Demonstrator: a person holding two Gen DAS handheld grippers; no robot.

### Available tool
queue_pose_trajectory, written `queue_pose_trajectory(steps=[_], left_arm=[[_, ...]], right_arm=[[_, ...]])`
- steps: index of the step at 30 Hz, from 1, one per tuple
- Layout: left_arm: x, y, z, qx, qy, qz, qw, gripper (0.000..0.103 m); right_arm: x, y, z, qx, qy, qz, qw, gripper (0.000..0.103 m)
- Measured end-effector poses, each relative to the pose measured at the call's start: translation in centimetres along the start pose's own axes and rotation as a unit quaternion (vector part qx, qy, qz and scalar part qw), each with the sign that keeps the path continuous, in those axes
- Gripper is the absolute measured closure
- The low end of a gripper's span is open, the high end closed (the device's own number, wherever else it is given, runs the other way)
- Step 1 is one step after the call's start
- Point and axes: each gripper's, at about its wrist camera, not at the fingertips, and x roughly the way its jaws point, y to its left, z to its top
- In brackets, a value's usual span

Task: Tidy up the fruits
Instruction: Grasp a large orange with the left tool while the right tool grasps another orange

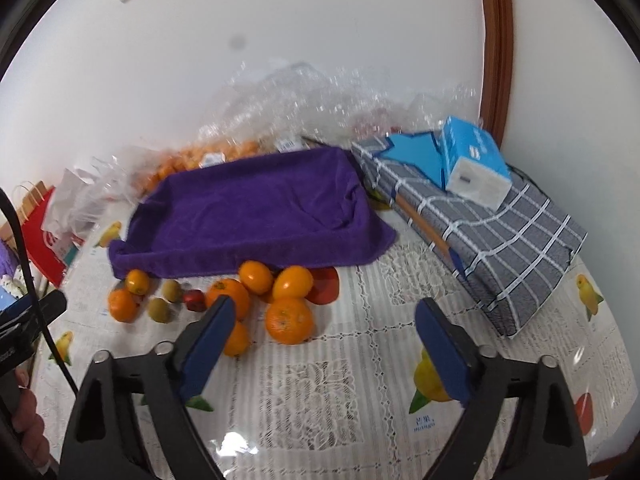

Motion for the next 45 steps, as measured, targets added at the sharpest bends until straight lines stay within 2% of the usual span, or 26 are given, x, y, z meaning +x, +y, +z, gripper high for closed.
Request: queue_pose_trajectory(steps=[2,5,8,12,16,17,19,22,23,24,26,27,28,40,45], left_arm=[[1.0,1.0,-0.4,-0.010,0.013,0.003,0.9999,0.007],[2.3,2.3,-0.9,-0.023,0.029,-0.007,0.9993,0.008],[3.4,3.0,-1.3,-0.037,0.044,-0.028,0.9979,0.008],[4.8,2.8,-1.4,-0.036,0.052,-0.042,0.9971,0.008],[6.3,2.0,-1.4,-0.022,0.055,-0.048,0.9971,0.009],[6.7,1.8,-1.4,-0.019,0.054,-0.050,0.9971,0.012],[7.4,1.4,-1.2,-0.018,0.053,-0.053,0.9971,0.016],[8.4,0.7,-1.0,-0.002,0.048,-0.043,0.9979,0.021],[8.7,0.5,-1.0,0.004,0.049,-0.040,0.9980,0.027],[9.0,0.4,-1.1,0.007,0.050,-0.043,0.9978,0.038],[9.2,0.3,-1.3,0.006,0.045,-0.057,0.9973,0.050],[9.2,0.3,-1.2,0.007,0.043,-0.063,0.9971,0.061],[9.0,0.3,-1.1,0.007,0.040,-0.081,0.9959,0.065],[6.7,1.7,-1.1,-0.012,0.030,-0.077,0.9965,0.065],[5.0,1.8,0.0,-0.024,0.013,-0.092,0.9954,0.065]], right_arm=[[1.5,-0.1,-0.1,0.004,0.007,-0.003,1.000,0.022],[3.3,-0.1,-0.2,0.004,0.018,0.004,1.000,0.027],[5.1,0.3,-0.4,0.000,0.040,0.021,0.999,0.037],[6.6,1.2,-1.0,-0.008,0.056,0.052,0.997,0.037],[7.9,2.3,-1.7,-0.031,0.069,0.045,0.996,0.038],[8.0,2.4,-1.8,-0.033,0.071,0.045,0.996,0.038],[8.5,2.6,-2.1,-0.036,0.074,0.042,0.996,0.042],[8.6,2.8,-2.5,-0.042,0.067,0.032,0.996,0.053],[8.8,2.8,-2.6,-0.047,0.063,0.028,0.996,0.054],[8.7,2.9,-2.7,-0.054,0.059,0.027,0.996,0.056],[8.6,3.1,-3.0,-0.062,0.054,0.026,0.996,0.061],[8.5,3.2,-3.0,-0.066,0.052,0.025,0.996,0.061],[8.5,3.2,-3.0,-0.068,0.051,0.026,0.996,0.061],[6.0,2.5,-2.8,-0.063,0.021,0.024,0.998,0.061],[4.4,2.1,-1.7,-0.057,0.008,0.031,0.998,0.061]])
